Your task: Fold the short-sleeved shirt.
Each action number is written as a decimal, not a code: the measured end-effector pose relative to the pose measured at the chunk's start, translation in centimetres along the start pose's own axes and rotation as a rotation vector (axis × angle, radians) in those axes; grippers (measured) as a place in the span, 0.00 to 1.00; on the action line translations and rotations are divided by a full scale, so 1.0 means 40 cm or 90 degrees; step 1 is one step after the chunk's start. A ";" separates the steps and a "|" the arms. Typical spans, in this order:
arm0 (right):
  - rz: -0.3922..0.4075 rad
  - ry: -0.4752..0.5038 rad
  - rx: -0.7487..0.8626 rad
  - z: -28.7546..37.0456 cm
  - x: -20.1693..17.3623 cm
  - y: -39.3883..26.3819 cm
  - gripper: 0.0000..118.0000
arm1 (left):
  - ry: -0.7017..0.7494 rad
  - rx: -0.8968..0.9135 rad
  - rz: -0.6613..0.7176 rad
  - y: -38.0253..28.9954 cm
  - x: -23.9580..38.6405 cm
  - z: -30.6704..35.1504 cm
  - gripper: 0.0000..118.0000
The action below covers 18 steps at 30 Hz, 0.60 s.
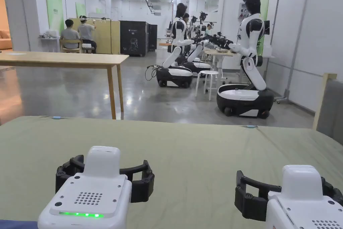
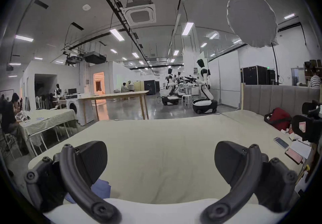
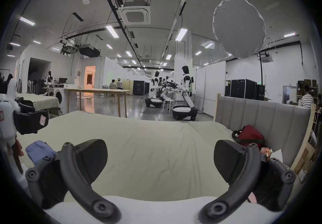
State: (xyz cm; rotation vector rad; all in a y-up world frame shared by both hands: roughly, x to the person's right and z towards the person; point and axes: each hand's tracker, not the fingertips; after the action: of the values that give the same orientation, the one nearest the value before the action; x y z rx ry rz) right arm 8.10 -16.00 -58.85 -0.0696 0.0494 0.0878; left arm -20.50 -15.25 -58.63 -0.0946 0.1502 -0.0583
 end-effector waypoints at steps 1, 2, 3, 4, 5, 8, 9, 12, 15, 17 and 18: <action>-0.001 0.000 -0.001 0.000 0.000 0.000 1.00 | -0.012 -0.003 -0.007 0.000 0.001 0.001 1.00; 0.001 0.003 -0.004 -0.002 0.001 0.000 1.00 | -0.028 0.000 -0.015 0.000 0.000 0.002 1.00; 0.003 0.004 -0.007 -0.003 0.001 0.000 1.00 | -0.030 0.000 -0.017 0.001 0.001 0.002 1.00; 0.005 0.003 -0.007 -0.001 -0.002 0.000 1.00 | -0.034 -0.004 -0.018 0.005 0.002 0.001 1.00; 0.007 0.001 -0.006 0.000 -0.004 0.000 1.00 | -0.035 -0.015 -0.013 0.011 0.004 -0.002 1.00; 0.007 0.004 -0.009 0.000 -0.004 0.004 1.00 | -0.015 -0.051 -0.002 0.024 0.012 -0.009 1.00; 0.006 0.006 -0.012 0.000 -0.005 0.006 1.00 | 0.007 -0.063 -0.003 0.023 0.017 -0.011 1.00; 0.014 0.010 -0.009 0.003 -0.007 0.011 1.00 | 0.002 -0.054 -0.003 0.022 0.011 -0.008 1.00; 0.021 0.011 -0.008 0.004 -0.007 0.017 1.00 | -0.051 -0.021 0.040 0.022 -0.007 0.008 1.00; 0.022 0.010 -0.007 0.008 -0.007 0.019 1.00 | -0.064 -0.042 0.064 0.033 -0.013 0.007 1.00; 0.022 0.011 -0.008 0.008 -0.005 0.019 1.00 | -0.065 -0.054 0.063 0.039 -0.017 0.007 1.00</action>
State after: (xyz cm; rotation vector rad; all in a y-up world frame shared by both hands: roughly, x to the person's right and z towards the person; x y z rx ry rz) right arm 7.86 -15.23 -58.57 -0.0821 0.0675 0.1220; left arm -21.06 -13.61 -58.39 -0.1737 0.0559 0.0521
